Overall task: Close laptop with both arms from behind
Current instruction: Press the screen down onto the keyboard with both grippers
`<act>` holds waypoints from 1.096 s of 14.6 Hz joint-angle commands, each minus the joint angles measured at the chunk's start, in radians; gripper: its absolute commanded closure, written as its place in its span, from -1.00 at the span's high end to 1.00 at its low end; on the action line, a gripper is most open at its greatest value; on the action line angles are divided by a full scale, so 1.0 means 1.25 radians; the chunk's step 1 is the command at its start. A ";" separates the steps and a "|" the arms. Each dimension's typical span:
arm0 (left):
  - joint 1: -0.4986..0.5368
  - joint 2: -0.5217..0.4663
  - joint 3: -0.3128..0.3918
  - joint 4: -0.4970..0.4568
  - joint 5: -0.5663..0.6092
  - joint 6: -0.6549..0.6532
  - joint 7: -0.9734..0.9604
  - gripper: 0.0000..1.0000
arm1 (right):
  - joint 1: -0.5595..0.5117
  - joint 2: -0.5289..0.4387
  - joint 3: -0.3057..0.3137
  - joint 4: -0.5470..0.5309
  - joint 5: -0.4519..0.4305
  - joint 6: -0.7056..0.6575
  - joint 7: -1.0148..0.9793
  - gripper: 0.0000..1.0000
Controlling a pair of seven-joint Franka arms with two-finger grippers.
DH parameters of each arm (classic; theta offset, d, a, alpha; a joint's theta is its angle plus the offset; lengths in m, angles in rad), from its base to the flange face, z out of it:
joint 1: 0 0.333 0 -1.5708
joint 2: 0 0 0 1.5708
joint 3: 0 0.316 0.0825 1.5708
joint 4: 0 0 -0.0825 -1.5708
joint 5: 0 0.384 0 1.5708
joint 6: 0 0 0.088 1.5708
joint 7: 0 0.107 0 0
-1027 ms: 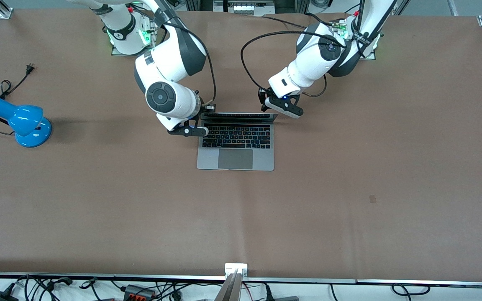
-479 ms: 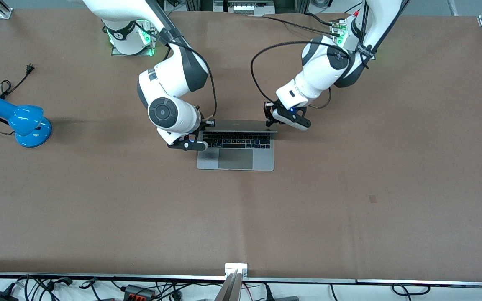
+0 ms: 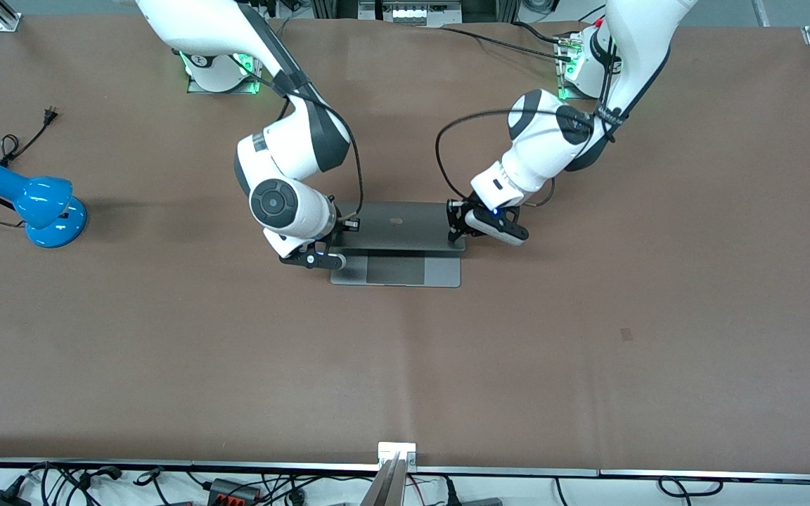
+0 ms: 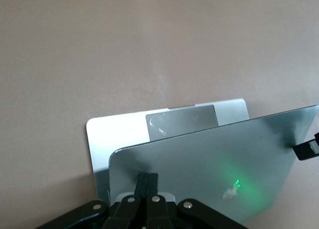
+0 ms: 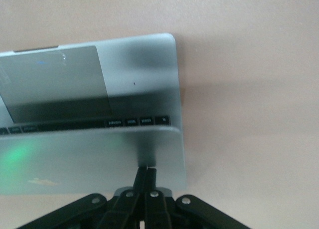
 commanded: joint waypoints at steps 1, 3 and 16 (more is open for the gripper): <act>-0.006 0.101 0.011 0.057 0.013 0.064 0.080 -0.99 | -0.003 0.050 0.001 0.055 -0.015 0.022 0.005 -1.00; -0.021 0.163 0.012 0.075 0.013 0.151 0.116 -1.00 | -0.001 0.067 0.001 0.057 -0.033 0.057 0.007 -1.00; -0.127 0.235 0.100 0.092 0.013 0.210 0.121 -1.00 | 0.002 0.138 0.001 0.067 -0.034 0.126 0.008 -1.00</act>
